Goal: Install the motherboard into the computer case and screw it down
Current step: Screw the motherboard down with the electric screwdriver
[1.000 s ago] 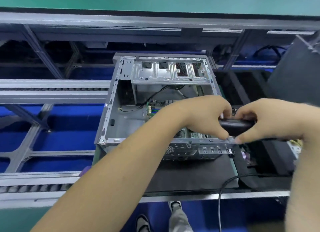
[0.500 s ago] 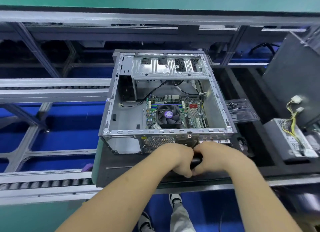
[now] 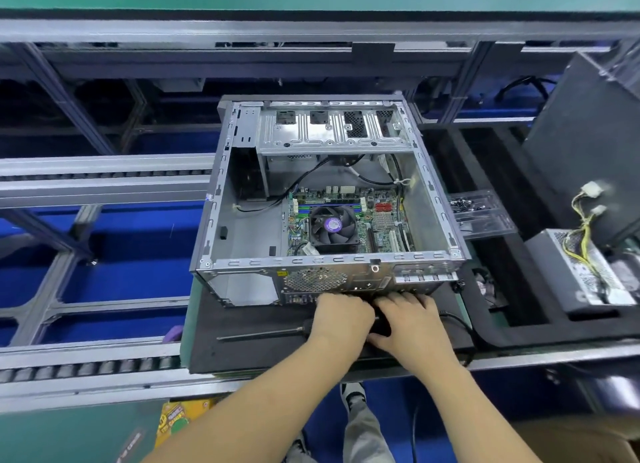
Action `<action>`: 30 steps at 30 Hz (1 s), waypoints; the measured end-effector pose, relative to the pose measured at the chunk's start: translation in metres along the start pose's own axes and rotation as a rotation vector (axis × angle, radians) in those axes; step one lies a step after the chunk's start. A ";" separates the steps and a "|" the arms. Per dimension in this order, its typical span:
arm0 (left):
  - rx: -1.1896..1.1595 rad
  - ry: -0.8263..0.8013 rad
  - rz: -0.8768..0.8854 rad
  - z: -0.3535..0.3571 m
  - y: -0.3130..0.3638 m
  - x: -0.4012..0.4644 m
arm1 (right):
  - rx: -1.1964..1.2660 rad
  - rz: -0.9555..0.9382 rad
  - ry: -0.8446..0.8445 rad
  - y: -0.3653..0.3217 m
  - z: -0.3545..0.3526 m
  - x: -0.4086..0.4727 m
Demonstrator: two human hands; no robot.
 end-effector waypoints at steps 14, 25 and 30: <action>-0.139 -0.221 0.126 -0.067 -0.003 -0.016 | -0.005 -0.092 -0.515 -0.030 -0.096 -0.010; -0.318 0.416 -0.225 -0.137 -0.161 0.003 | 0.513 -0.088 -0.005 -0.028 -0.176 0.107; -0.522 0.277 -0.362 -0.068 -0.201 0.018 | 0.194 -0.253 -0.197 -0.059 -0.132 0.155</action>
Point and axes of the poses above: each hand's wrist, its own x-axis towards the middle knuckle, its own z-axis out of the palm, y = z × x, the point moved 5 cm from there along x, towards the middle knuckle, and after that the axes turned 12 degrees about z, right-handed, at the moved point
